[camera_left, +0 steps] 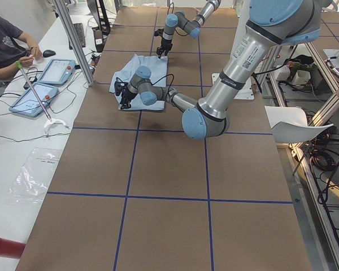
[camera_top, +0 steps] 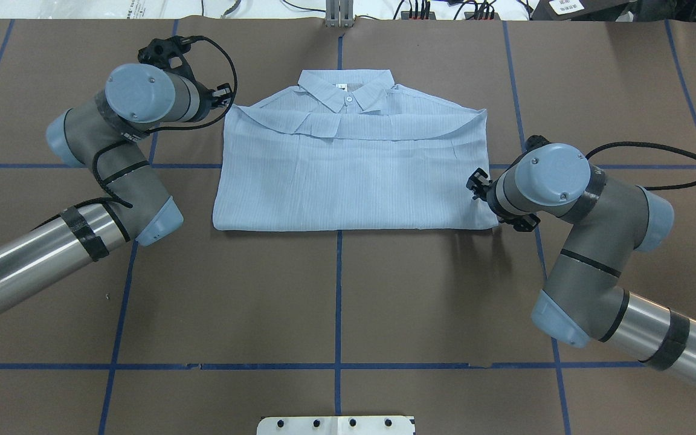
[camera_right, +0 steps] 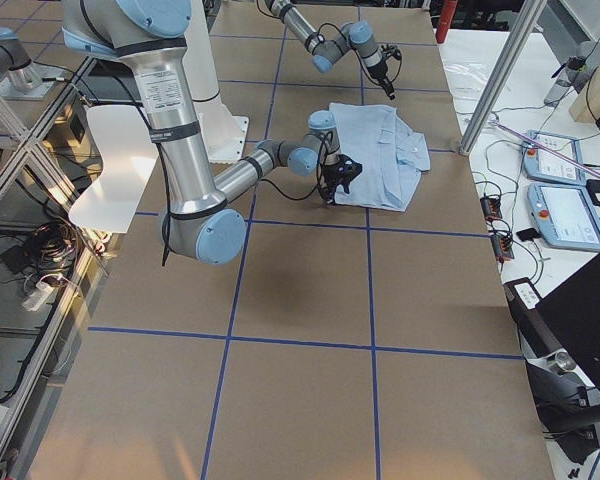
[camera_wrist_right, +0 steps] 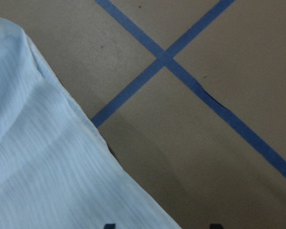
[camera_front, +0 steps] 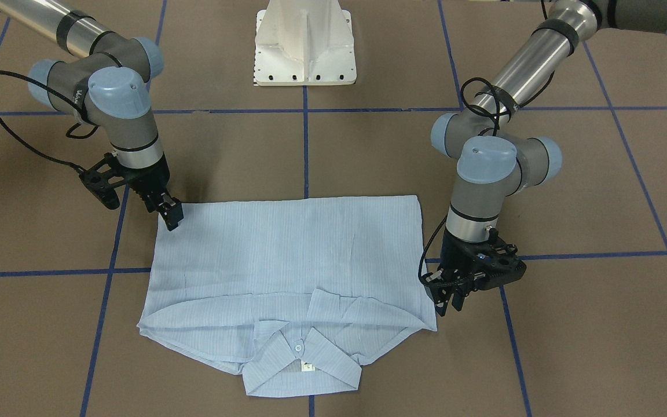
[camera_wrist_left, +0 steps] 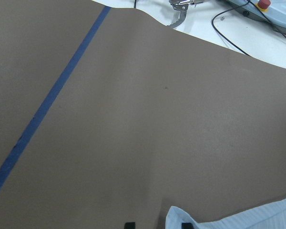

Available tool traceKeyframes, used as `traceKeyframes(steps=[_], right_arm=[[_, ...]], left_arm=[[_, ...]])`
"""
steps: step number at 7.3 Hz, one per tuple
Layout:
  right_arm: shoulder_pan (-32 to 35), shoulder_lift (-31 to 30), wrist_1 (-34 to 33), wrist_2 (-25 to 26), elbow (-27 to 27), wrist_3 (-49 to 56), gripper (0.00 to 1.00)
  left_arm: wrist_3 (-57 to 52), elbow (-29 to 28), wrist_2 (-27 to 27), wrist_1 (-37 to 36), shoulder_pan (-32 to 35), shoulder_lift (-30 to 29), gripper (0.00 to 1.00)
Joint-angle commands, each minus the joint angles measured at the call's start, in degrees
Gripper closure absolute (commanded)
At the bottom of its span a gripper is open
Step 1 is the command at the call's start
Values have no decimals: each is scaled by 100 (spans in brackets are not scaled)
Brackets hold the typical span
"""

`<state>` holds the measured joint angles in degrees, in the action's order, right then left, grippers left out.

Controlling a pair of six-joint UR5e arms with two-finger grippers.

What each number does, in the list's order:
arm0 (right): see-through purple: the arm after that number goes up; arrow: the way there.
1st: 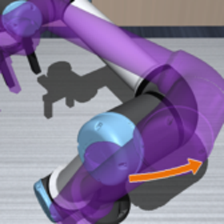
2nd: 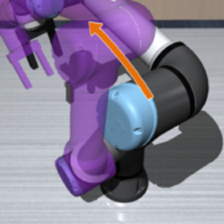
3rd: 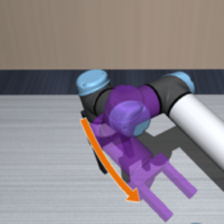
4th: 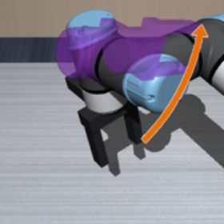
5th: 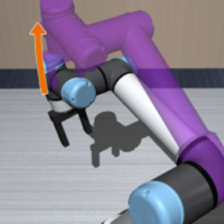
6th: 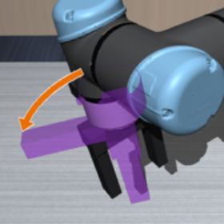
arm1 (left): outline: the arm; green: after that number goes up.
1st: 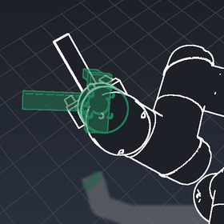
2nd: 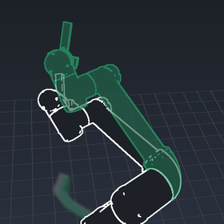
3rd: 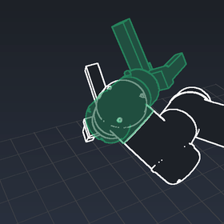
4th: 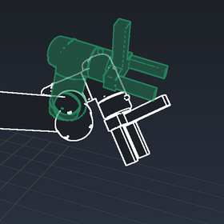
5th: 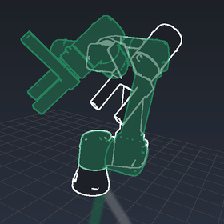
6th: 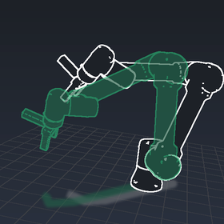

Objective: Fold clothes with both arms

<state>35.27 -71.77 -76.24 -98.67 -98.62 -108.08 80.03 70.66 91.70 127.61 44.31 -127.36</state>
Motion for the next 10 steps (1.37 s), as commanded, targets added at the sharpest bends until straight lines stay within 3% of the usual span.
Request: traceKeyframes(steps=[1,2,3,5,9,10], right_arm=[[-125,-222,4,-12,-200,-11,26],[-134,-250,4,-4,-236,-11,29],[-143,-259,4,-3,-245,-11,44],[-230,-233,22,-12,-245,-335,100],[-204,-285,4,-178,-561,-310,100],[-196,-381,-74,-249,-857,-336,100]], left_arm=[[4,36,-12,-8,-1,0,57],[4,62,-3,-26,-1,-8,57],[21,80,-12,-26,-1,-8,57],[30,123,-12,-87,-1,0,57],[30,212,-12,-211,-1,0,57],[30,273,-12,-211,8,0,57]])
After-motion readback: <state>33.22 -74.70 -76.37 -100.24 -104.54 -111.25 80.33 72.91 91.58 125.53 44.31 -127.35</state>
